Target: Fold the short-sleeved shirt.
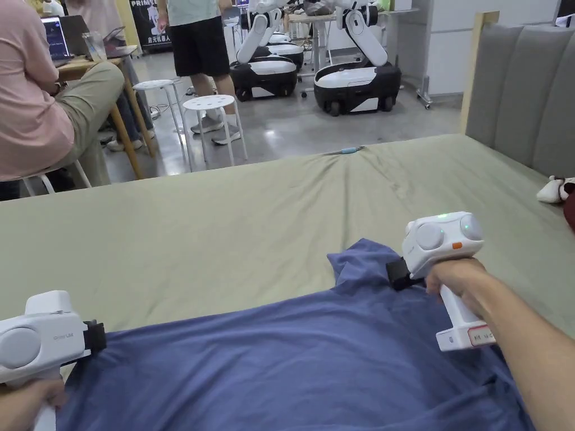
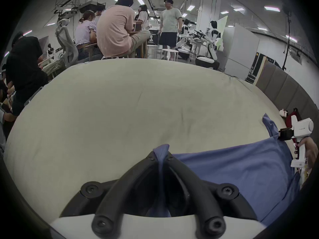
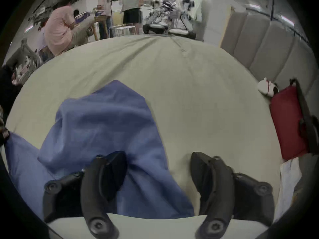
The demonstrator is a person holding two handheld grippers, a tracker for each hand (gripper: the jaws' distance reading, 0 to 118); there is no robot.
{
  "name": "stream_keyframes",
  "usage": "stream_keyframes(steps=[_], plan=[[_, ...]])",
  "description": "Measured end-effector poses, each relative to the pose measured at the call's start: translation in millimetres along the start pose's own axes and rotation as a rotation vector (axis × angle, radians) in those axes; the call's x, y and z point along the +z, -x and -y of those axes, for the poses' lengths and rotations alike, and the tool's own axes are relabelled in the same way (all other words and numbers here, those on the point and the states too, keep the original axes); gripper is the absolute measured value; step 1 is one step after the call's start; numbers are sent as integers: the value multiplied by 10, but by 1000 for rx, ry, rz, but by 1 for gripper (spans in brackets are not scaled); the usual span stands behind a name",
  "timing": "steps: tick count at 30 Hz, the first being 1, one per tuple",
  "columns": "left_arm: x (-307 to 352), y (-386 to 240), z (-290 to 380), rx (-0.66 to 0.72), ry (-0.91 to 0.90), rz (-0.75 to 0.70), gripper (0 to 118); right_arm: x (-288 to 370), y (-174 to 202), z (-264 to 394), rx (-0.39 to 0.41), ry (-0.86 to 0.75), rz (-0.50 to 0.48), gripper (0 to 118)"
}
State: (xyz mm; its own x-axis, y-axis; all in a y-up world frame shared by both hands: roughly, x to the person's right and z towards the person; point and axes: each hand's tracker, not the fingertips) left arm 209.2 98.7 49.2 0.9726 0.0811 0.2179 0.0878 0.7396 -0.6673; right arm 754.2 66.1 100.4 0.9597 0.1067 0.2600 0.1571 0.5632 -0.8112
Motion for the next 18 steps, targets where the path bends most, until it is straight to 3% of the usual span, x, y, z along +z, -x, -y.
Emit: stream_keyframes(steps=[2, 4, 5, 8, 11, 15, 18], plan=[[-17, -17, 3, -7, 0, -5, 3, 55, 49, 1, 3, 3, -23, 60], [-6, -14, 8, 14, -5, -3, 3, 86, 127, -17, 78, 7, -26, 8], [4, -9, 9, 38, -11, 6, 3, 96, 164, -23, 101, 18, -12, 1], [67, 11, 13, 57, -9, 16, 3, 180, 167, -47, 104, 26, -8, 1], [271, 46, -18, 38, -29, 31, 3, 507, 64, 24, 50, -1, -41, 1], [782, 116, 4, 89, -76, 77, 3, 1206, -63, 323, 28, -81, -55, 1], [1177, 164, 172, 104, -86, 91, 3, 1662, -184, 642, -32, -110, -79, 1]])
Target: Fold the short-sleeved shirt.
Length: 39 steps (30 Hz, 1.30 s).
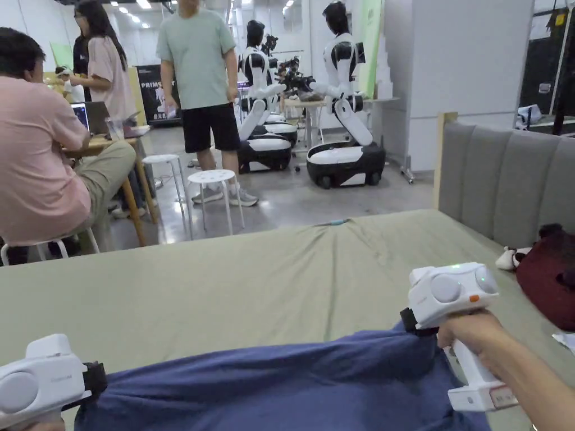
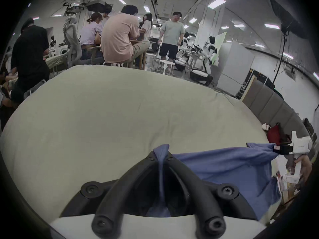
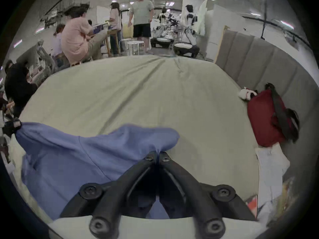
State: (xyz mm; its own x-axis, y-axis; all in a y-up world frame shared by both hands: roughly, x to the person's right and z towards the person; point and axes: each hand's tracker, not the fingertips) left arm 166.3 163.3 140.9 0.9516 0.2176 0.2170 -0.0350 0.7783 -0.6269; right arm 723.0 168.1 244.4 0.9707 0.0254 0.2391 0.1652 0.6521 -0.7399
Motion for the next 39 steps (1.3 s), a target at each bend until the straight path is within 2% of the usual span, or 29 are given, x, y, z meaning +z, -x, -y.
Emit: stream_keyframes(steps=[6, 11, 16, 21, 24, 27, 29, 30, 31, 32, 33, 34, 35, 36, 37, 38, 39], plan=[[745, 131, 465, 61, 26, 17, 3, 954, -7, 760, 11, -34, -3, 1], [1113, 259, 996, 41, 88, 30, 3, 1289, 62, 1396, 74, 5, -10, 1], [1172, 375, 1421, 25, 146, 15, 3, 1252, 156, 1870, 135, 57, -2, 2], [1021, 412, 1663, 27, 196, -7, 3, 929, 220, 2176, 173, 119, 74, 3], [1021, 358, 1681, -10, 177, -20, 3, 731, 172, 2289, 137, 165, 64, 3], [1038, 318, 1660, -48, 184, -26, 6, 710, 215, 2277, 125, 143, 77, 5], [1041, 322, 1648, -51, 185, -22, 23, 768, 209, 2240, 123, 144, 84, 14], [1049, 330, 1620, -62, 184, 4, 54, 811, 227, 2224, 124, 129, 100, 34], [1082, 328, 1603, -87, 160, 28, 86, 883, 239, 2210, 104, 91, 120, 61], [1104, 319, 1588, -106, 134, 6, 118, 971, 234, 2194, 81, 60, 97, 92], [1118, 319, 1570, -119, 99, -51, 111, 1016, 241, 2180, 70, 42, 75, 118], [1210, 351, 1539, -129, 24, -38, 106, 1057, 256, 2170, 69, 43, 73, 114], [1218, 389, 1480, -119, 21, -80, 107, 1127, 229, 2155, 74, 9, 56, 109], [1257, 426, 1421, -120, 55, -69, 103, 1160, 233, 2127, 67, 22, 64, 110], [1306, 458, 1356, -108, 84, -81, 92, 1186, 247, 2116, 81, 32, 79, 108], [1305, 397, 1308, -94, 98, -78, 71, 1225, 266, 2103, 97, 53, 101, 101], [1379, 395, 1251, -70, 85, -48, 61, 1278, 292, 2108, 113, 48, 119, 91]])
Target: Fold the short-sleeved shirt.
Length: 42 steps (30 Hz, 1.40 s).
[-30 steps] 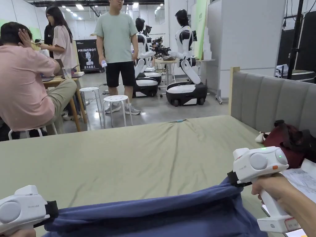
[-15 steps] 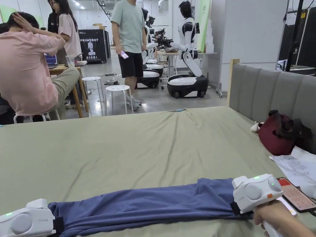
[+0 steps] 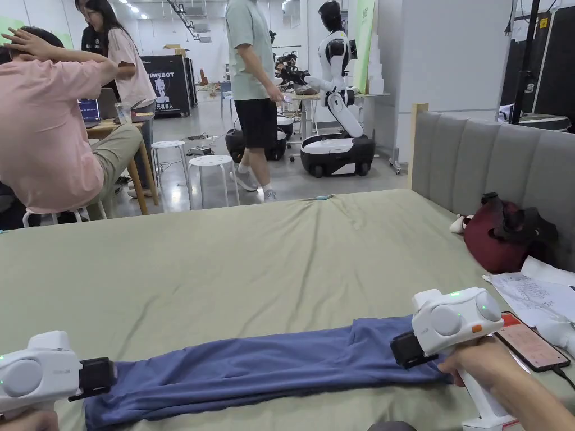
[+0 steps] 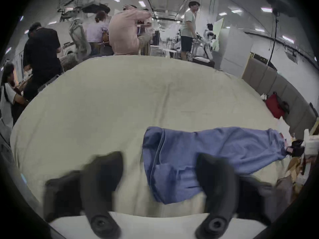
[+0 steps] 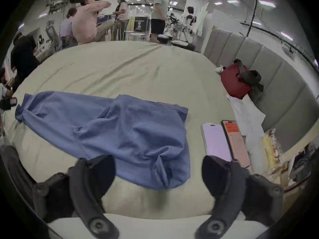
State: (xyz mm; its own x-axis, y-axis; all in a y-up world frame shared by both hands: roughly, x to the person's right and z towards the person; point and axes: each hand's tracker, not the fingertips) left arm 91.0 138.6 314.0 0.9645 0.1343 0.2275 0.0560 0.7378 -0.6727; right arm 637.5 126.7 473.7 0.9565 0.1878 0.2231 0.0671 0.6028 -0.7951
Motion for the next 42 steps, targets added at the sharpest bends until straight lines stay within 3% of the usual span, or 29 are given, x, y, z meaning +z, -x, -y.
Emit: stream_keyframes(steps=[2, 3, 4, 7, 13, 14, 15, 18, 19, 22, 25, 30, 32, 35, 36, 37, 38, 39, 41, 42], plan=[[128, 30, -38, 18, -56, 28, 37, 141, 130, -11, 18, -79, 19, 78], [192, 57, -21, 25, -74, 10, 0, 181, 132, 12, 13, -106, 3, 33], [227, 79, -27, 36, -85, 6, 0, 213, 130, 35, 0, -109, -16, 1], [322, 202, 4, 104, -87, 60, 0, 414, 288, 44, -16, -158, -121, 0], [113, 517, 83, 241, 7, 221, 0, 797, 827, -4, 2, -322, -128, 0], [49, 571, 95, 273, 22, 266, 5, 820, 917, -17, 0, -335, -139, 0], [30, 571, 133, 295, 25, 301, 27, 825, 1001, -25, 3, -343, -158, 0], [-192, 659, 212, 363, 69, 302, 111, 800, 1304, -32, 17, -351, -231, 0], [-284, 708, 221, 374, 77, 302, 118, 785, 1373, -13, 12, -339, -269, 0], [-432, 845, 245, 477, 63, 433, 105, 733, 1553, 64, -44, -289, -386, 0], [-626, 852, 207, 543, 106, 541, 106, 683, 1703, 159, -44, -271, -410, 0], [-937, 684, 134, 431, 151, 544, 112, 616, 1794, 248, -37, -212, -441, 0], [-1047, 690, 79, 462, 172, 606, 116, 624, 1808, 271, -52, -213, -426, 0], [-1131, 629, -31, 456, 200, 600, 118, 628, 1802, 282, -13, -218, -333, 0], [-1139, 608, -73, 378, 196, 558, 109, 620, 1803, 272, -24, -211, -332, 0], [-1110, 564, -107, 274, 179, 494, 91, 609, 1756, 272, -48, -200, -340, 0], [-1091, 533, -118, 196, 168, 426, 56, 608, 1749, 264, -64, -197, -347, 0], [-1135, 545, -107, 160, 186, 331, 8, 612, 1752, 255, -76, -201, -353, 0], [-1202, 627, -85, 356, 223, 495, 8, 629, 1756, 230, -77, -209, -348, 0], [-1186, 653, -96, 359, 189, 467, 8, 637, 1767, 214, -69, -212, -339, 0]])
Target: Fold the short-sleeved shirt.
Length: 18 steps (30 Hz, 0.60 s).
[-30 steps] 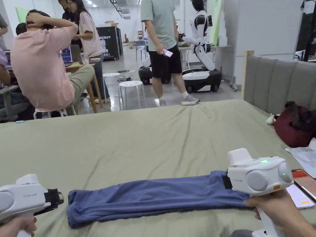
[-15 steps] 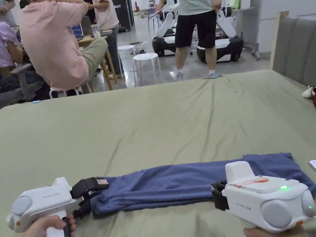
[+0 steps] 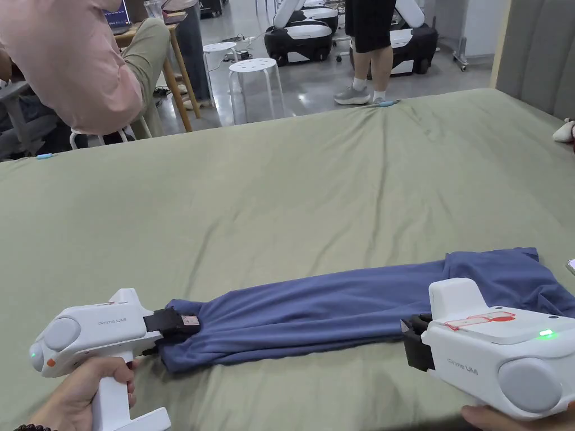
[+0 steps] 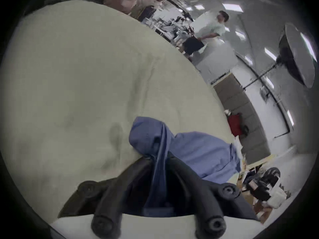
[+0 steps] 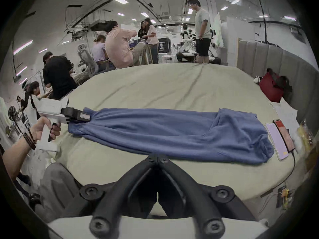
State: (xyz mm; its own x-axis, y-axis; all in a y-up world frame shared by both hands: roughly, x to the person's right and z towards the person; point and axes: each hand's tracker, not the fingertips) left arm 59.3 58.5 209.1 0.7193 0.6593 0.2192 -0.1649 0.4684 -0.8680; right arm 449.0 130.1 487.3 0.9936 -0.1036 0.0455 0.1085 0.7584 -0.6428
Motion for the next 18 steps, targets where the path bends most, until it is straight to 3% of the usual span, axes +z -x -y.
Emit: stream_keyframes(steps=[5, 15, 18], plan=[[217, 170, -66, 14, -31, 88, 8, 44, 40, -32, 2, -13, 3, 0], [1400, 867, -420, 97, -245, -153, 8, 39, 16, 15, 1, -10, 28, 0], [1531, 855, -397, 131, -251, -116, 8, 27, 49, 9, 3, -12, 18, 0]])
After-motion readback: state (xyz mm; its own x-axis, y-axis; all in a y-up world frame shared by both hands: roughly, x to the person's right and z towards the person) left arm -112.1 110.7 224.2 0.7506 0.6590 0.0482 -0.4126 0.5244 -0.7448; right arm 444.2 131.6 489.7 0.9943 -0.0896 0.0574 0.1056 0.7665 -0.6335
